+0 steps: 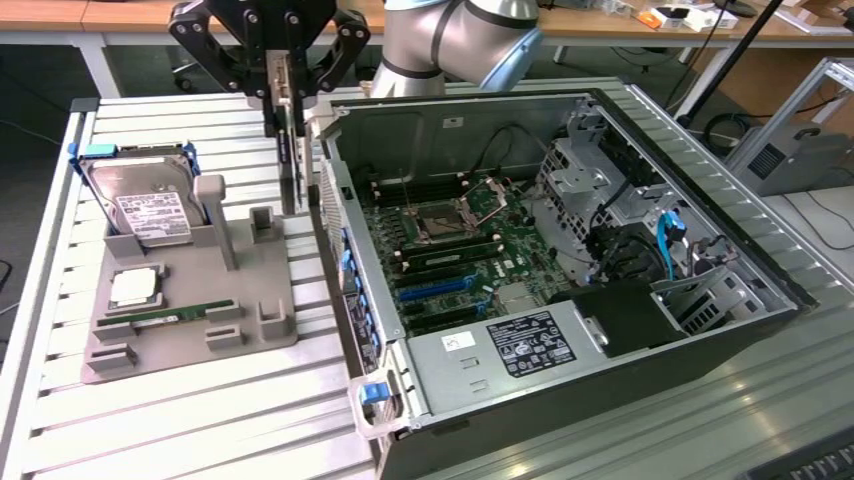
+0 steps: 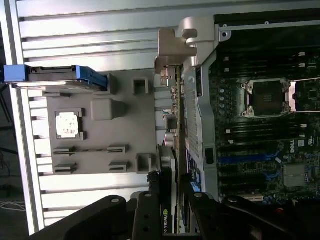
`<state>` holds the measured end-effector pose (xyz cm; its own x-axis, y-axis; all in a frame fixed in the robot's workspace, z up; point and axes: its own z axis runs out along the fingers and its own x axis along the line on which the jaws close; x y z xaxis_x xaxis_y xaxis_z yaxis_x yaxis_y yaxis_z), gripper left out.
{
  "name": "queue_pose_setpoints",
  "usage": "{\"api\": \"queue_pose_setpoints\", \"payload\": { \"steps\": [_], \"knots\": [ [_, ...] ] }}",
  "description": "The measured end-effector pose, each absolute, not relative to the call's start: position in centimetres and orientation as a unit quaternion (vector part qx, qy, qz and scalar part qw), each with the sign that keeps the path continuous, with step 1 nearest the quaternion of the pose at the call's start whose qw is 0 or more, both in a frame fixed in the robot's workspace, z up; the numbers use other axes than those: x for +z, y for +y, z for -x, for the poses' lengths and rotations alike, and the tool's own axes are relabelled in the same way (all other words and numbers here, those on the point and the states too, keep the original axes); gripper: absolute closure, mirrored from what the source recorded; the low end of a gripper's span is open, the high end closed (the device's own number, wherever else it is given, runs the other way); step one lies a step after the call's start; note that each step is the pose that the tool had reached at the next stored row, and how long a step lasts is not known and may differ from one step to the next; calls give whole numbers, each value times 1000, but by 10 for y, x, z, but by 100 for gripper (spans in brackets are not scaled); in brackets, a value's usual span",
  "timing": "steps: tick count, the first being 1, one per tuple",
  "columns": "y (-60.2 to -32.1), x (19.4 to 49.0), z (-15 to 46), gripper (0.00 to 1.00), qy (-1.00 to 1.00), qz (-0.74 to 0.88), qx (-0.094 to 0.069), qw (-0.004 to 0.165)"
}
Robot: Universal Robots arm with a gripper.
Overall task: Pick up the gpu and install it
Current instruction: 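Pick up the gpu and move the gpu toward the slot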
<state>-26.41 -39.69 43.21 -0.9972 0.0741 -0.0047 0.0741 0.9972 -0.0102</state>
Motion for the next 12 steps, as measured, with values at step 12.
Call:
{"api": "queue_pose_setpoints", "payload": {
  "steps": [12],
  "knots": [
    [-397,432,260,73,999,-37,-5,2]
  ]
}}
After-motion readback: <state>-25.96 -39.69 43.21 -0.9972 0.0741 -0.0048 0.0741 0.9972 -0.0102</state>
